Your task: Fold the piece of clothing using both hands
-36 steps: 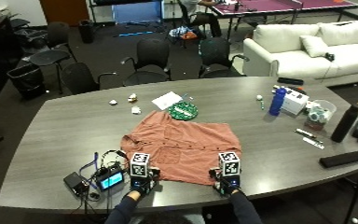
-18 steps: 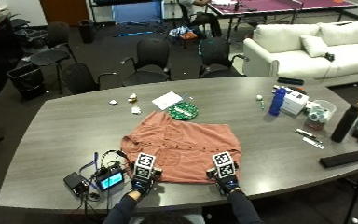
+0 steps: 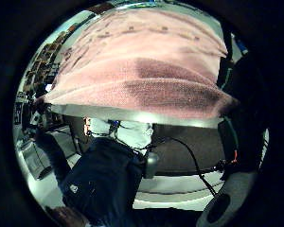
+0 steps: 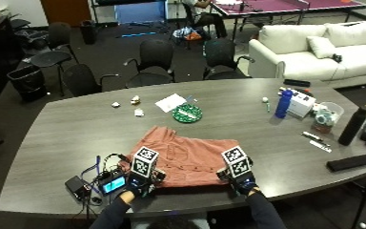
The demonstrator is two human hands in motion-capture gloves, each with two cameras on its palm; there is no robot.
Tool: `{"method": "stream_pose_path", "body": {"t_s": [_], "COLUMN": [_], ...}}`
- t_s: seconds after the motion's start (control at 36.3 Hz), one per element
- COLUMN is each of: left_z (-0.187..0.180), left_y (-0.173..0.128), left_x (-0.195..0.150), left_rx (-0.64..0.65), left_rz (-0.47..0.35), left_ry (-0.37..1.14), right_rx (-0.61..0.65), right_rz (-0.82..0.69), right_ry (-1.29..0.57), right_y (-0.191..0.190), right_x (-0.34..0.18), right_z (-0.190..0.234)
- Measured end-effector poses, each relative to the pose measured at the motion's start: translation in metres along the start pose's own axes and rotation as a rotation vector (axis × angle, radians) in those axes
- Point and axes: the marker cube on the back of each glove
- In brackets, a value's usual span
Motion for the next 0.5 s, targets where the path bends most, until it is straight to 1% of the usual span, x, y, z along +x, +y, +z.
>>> {"method": "stream_pose_path", "body": {"t_s": [0.06, 0.11, 0.17, 0.22, 0.33, 0.39, 0.41, 0.5], "left_z": [-0.02, -0.05, -0.078, -0.093, -0.092, -0.086, -0.085, -0.084], "left_y": [0.005, 0.0, -0.018, -0.048, -0.124, -0.152, -0.158, -0.16], "left_x": [-0.003, -0.011, -0.022, -0.035, -0.059, -0.065, -0.065, -0.059], "left_rx": [0.004, 0.023, 0.046, 0.062, 0.094, 0.108, 0.111, 0.116], "left_rz": [-0.002, -0.019, -0.053, -0.099, -0.192, -0.23, -0.252, -0.329], "left_ry": [-0.011, -0.017, -0.008, 0.02, 0.08, 0.098, 0.103, 0.089], "right_rx": [0.023, 0.056, 0.077, 0.064, 0.018, 0.007, -0.002, -0.06], "right_rz": [0.02, 0.056, 0.101, 0.141, 0.209, 0.227, 0.231, 0.222], "right_ry": [0.0, 0.002, 0.007, 0.017, 0.039, 0.042, 0.039, 0.012], "right_y": [0.001, -0.005, -0.021, -0.047, -0.112, -0.135, -0.143, -0.151], "right_x": [0.008, 0.019, 0.031, 0.041, 0.052, 0.052, 0.051, 0.043], "right_z": [-0.02, -0.05, -0.079, -0.094, -0.098, -0.097, -0.096, -0.092]}}
